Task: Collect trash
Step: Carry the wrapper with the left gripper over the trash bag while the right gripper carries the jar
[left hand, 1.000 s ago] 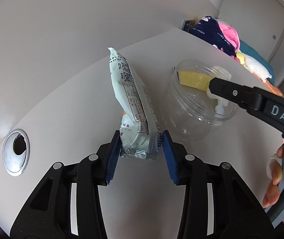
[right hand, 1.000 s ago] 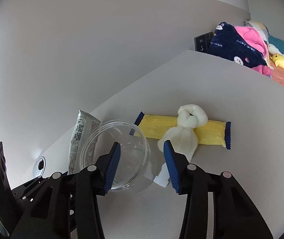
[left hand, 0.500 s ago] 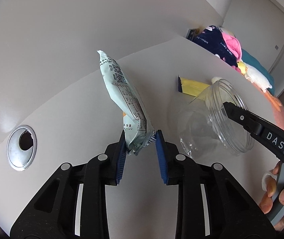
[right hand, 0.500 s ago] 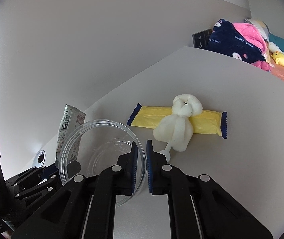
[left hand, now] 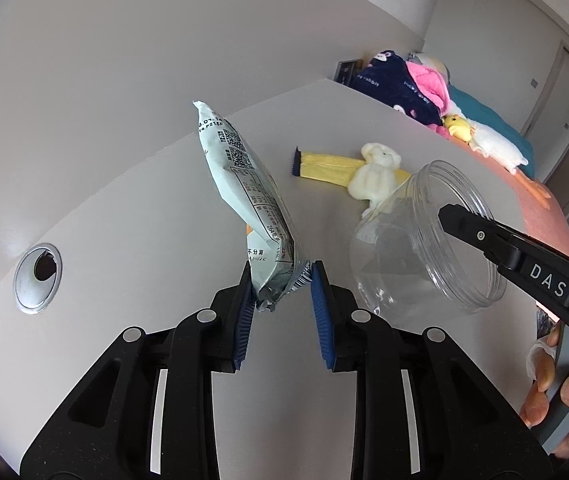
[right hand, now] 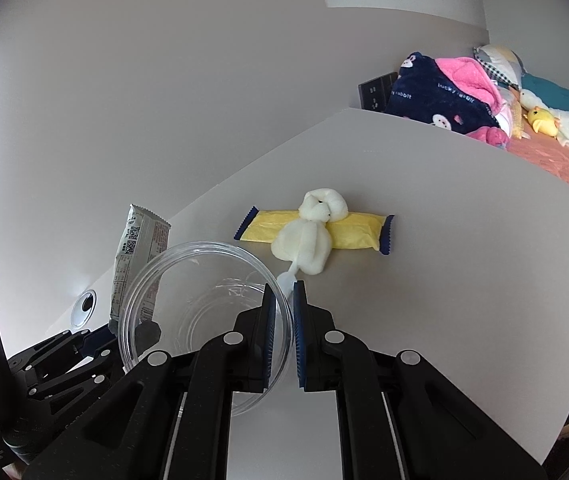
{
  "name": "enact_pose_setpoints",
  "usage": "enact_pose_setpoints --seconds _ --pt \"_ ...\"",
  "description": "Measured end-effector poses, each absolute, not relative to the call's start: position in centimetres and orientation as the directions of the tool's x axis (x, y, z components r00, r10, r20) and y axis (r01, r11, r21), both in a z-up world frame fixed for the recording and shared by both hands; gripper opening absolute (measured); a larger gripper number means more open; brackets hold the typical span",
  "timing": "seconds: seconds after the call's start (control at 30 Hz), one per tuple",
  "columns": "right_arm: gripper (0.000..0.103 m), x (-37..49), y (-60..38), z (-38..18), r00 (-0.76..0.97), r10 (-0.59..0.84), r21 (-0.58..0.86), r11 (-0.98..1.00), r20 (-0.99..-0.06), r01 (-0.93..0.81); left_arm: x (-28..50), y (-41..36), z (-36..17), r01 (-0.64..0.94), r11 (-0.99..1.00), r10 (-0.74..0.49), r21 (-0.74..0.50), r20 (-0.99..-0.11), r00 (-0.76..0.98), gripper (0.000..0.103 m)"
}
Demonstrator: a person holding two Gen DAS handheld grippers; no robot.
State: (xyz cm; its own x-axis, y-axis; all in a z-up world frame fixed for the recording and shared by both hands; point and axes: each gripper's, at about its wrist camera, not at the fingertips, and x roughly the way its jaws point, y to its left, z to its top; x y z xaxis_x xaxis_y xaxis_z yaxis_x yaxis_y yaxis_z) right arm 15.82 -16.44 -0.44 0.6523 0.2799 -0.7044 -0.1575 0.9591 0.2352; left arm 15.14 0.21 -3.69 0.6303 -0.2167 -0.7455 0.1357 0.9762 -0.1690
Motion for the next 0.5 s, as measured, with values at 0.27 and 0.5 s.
enact_pose_setpoints --seconds 0.27,0.5 --pt "0.01 13.2 -19.3 0.5 0.677 0.237 0.219 0.969 -0.697 -0.115 12.9 -2.4 -3.0 0.186 0.967 -0.254 -0.176 -0.737 0.626 0.027" --pt "0.01 10.1 -22.4 1.3 0.701 0.199 0.215 0.974 -0.685 -0.066 10.9 -5.3 -2.5 0.241 0.954 -0.291 -0.177 -0.733 0.615 0.027"
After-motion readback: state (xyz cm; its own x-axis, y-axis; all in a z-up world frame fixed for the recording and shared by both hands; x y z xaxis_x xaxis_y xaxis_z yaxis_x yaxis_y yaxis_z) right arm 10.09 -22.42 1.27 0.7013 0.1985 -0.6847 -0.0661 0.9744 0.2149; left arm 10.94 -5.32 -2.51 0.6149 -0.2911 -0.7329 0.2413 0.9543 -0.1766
